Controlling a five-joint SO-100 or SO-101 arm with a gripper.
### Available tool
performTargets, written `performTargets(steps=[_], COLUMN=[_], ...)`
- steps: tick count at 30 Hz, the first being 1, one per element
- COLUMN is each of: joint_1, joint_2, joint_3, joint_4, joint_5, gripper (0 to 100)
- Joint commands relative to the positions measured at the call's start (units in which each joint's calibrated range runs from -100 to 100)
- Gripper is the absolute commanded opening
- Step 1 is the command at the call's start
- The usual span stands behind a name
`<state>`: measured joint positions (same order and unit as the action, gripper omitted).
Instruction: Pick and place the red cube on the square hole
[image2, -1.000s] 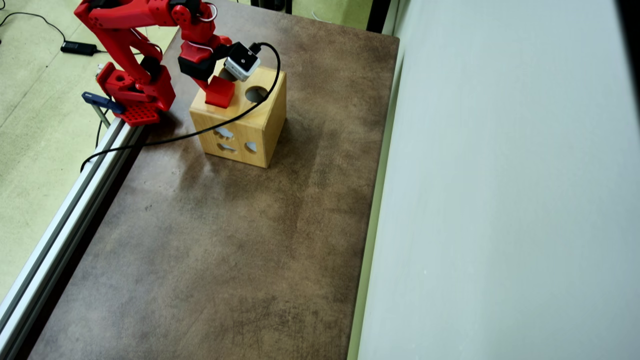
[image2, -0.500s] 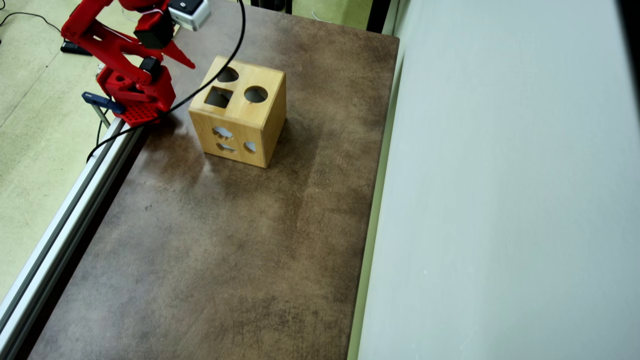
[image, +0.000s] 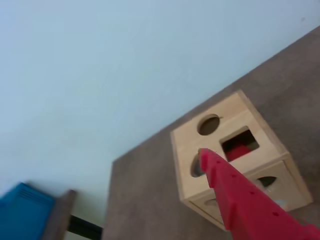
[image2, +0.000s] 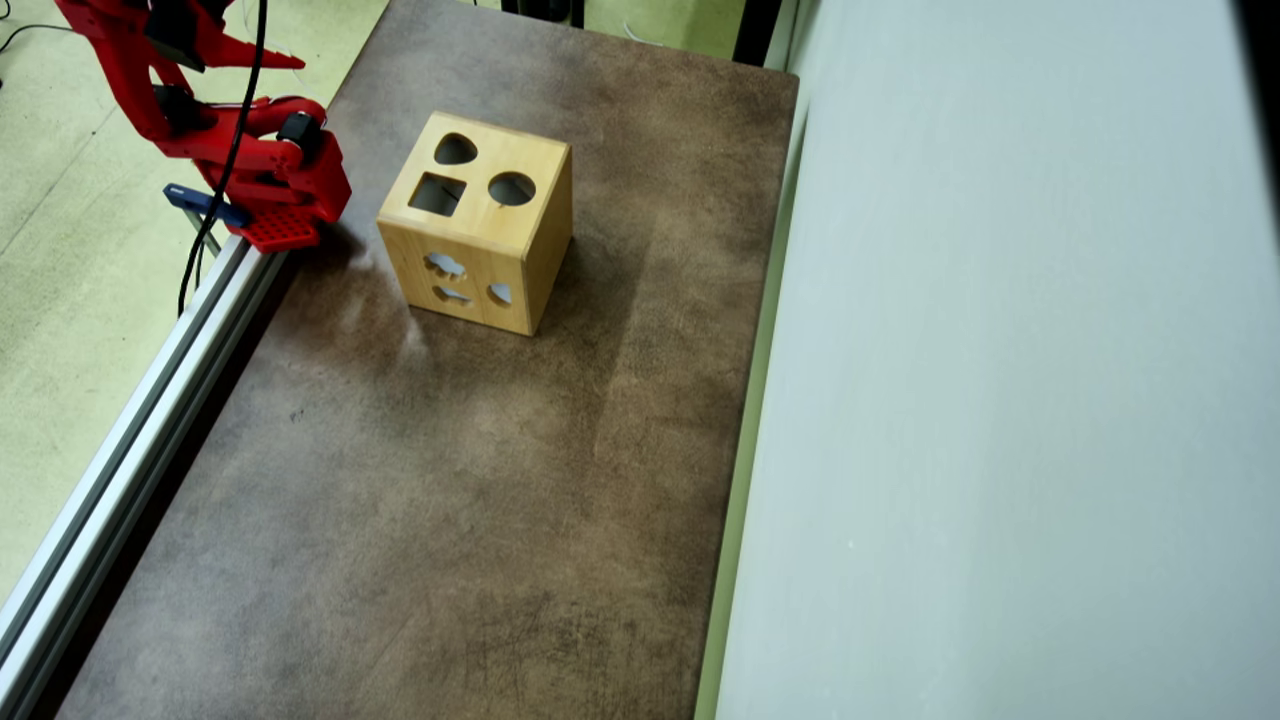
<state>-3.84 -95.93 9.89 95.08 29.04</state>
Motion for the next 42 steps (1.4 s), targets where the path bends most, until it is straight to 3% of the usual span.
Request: performTargets(steps=[1,9,12,33,37,42], joint_1=[-0.32,-0.32,-0.32,-0.32,-0.32,-0.32], joint_2=[0.09,0.09,0.09,0.09,0.09,0.09], joint_3=[-8.63,-13.29,-13.20,-12.12,-12.57,-13.46], joint_4=[-0.87,0.10,0.26,2.91,2.91,2.83], joint_5=[-8.06,-27.20,-30.96,-31.16,-31.11,-31.16], gripper=[57,57,57,55,44,14])
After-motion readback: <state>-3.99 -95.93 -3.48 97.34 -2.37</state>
